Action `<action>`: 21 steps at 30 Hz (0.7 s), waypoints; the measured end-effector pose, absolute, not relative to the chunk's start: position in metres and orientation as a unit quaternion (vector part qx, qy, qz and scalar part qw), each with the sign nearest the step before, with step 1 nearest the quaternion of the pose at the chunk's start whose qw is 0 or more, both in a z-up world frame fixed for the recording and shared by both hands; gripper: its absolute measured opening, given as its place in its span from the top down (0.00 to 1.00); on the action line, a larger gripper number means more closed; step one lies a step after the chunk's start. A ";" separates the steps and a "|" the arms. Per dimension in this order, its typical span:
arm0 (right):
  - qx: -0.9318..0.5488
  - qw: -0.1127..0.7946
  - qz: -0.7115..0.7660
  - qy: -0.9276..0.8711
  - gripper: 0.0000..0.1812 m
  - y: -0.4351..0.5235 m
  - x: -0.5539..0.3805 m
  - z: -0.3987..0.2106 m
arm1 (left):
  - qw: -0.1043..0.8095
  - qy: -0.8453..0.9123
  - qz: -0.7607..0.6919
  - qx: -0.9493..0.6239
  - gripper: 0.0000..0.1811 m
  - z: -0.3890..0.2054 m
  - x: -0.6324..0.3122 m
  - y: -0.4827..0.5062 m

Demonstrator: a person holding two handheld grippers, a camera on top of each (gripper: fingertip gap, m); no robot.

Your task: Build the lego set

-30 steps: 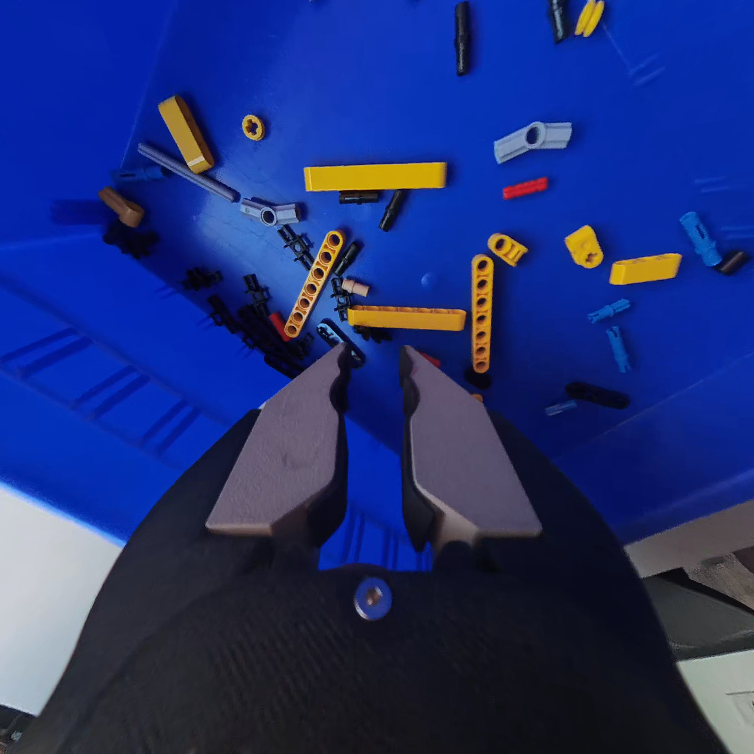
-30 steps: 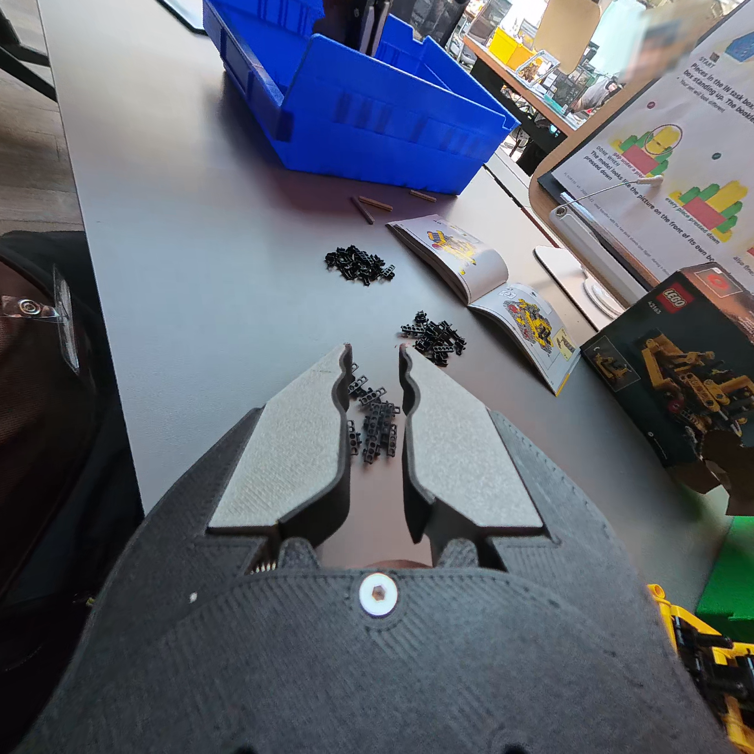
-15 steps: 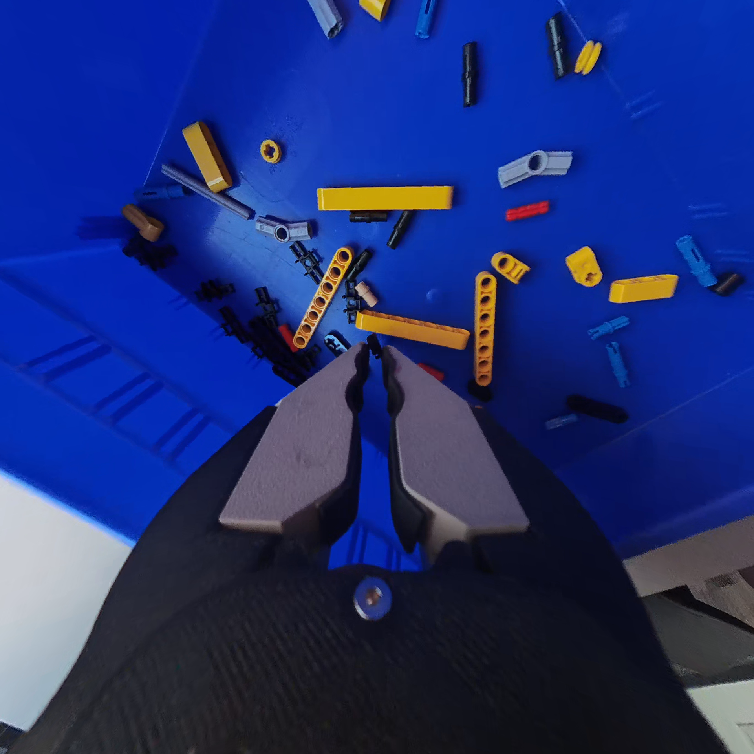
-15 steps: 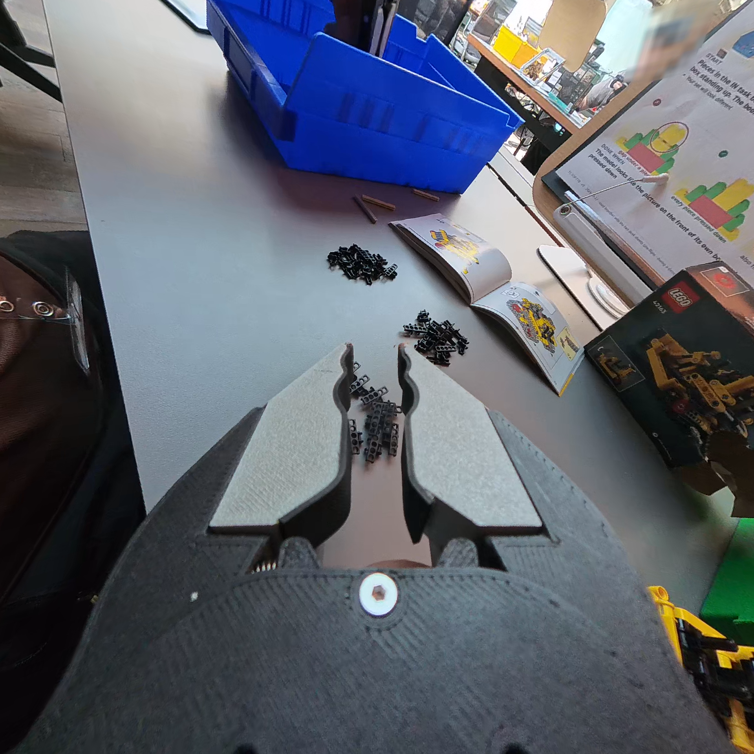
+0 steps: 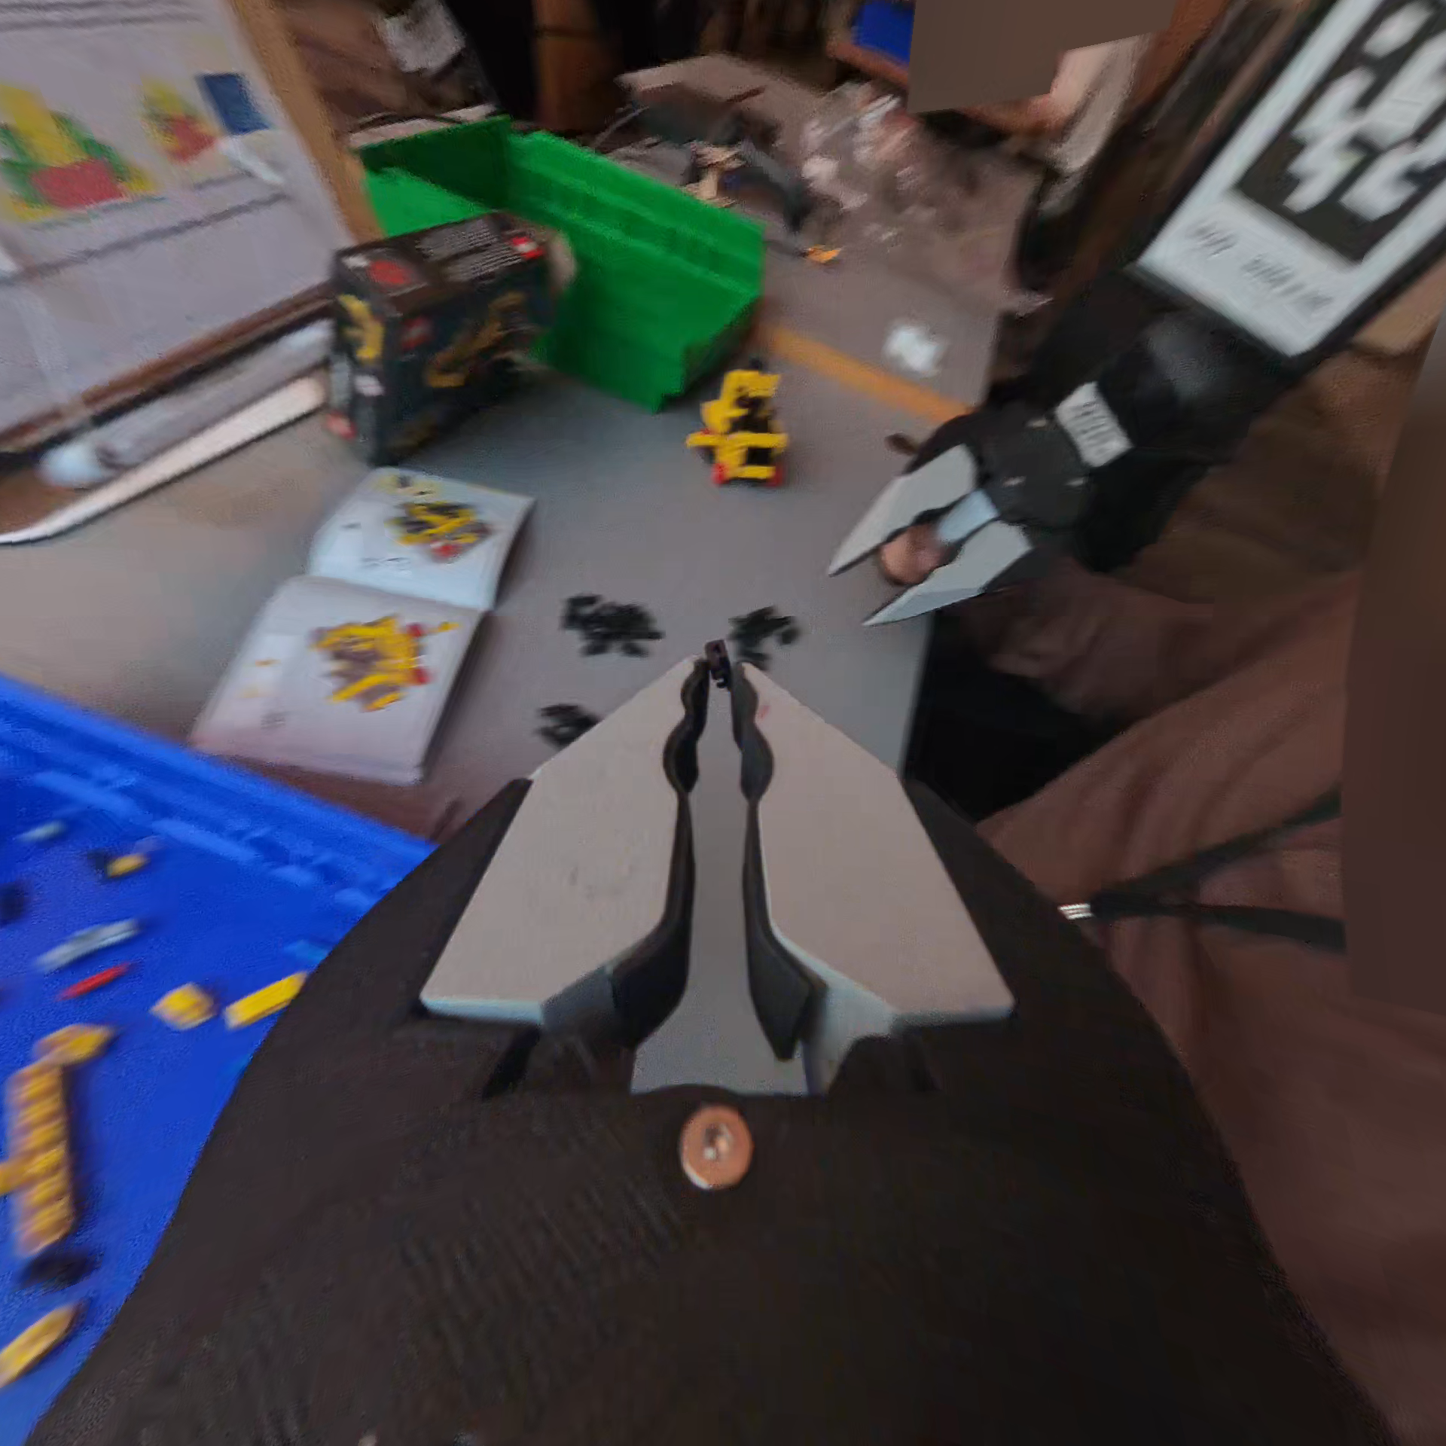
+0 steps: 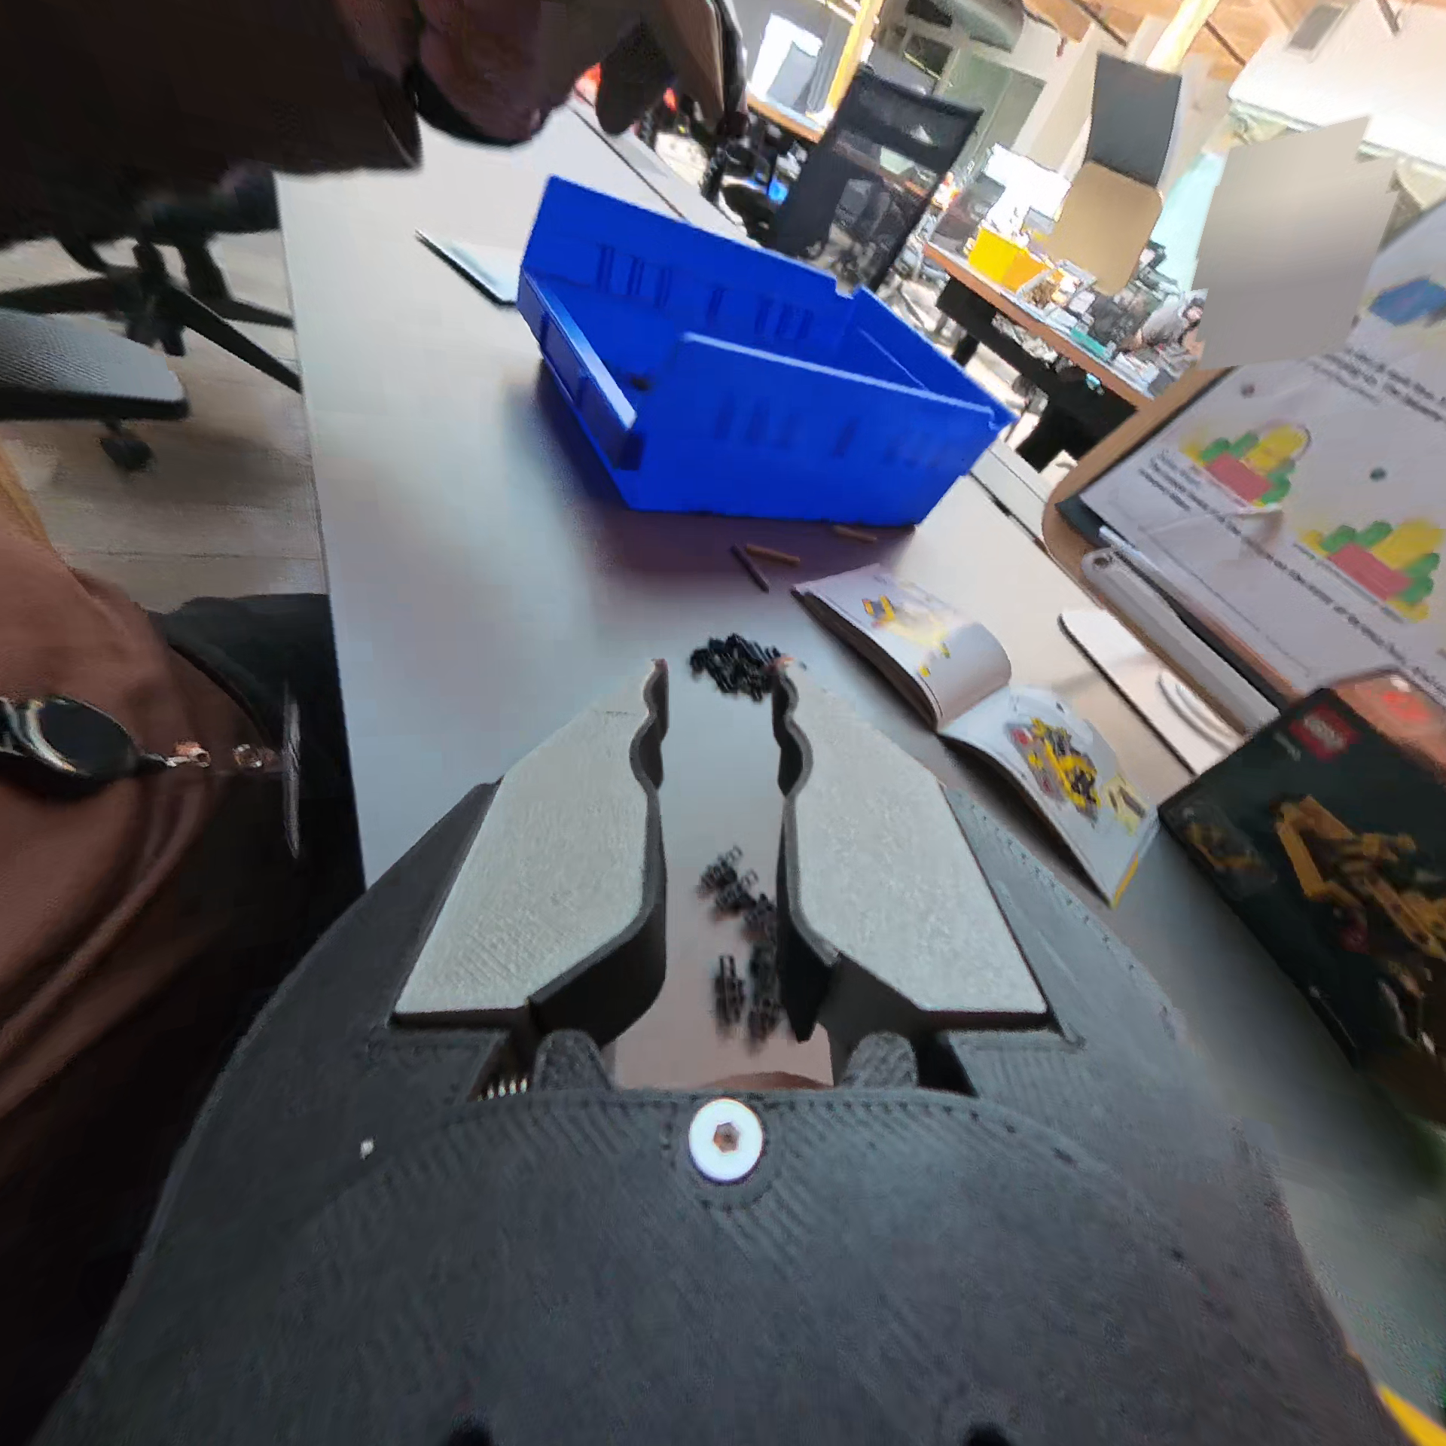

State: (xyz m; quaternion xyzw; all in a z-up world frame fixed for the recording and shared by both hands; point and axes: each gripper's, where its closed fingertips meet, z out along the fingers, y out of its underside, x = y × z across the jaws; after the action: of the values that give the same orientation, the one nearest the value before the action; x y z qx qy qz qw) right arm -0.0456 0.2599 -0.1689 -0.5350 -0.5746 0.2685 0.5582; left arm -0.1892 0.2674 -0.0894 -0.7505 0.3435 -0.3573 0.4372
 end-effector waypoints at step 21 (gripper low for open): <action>-0.426 0.581 0.171 -0.673 0.88 0.205 -0.105 -0.141 | 0.239 0.327 -0.628 -0.664 0.99 -0.143 -0.090 0.204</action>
State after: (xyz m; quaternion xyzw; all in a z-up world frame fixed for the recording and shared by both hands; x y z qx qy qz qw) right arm -0.1054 0.2054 -0.1409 -0.4255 -0.6729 0.1708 0.5805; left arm -0.0897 0.2039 -0.1427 -0.6639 0.3271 -0.6285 0.2392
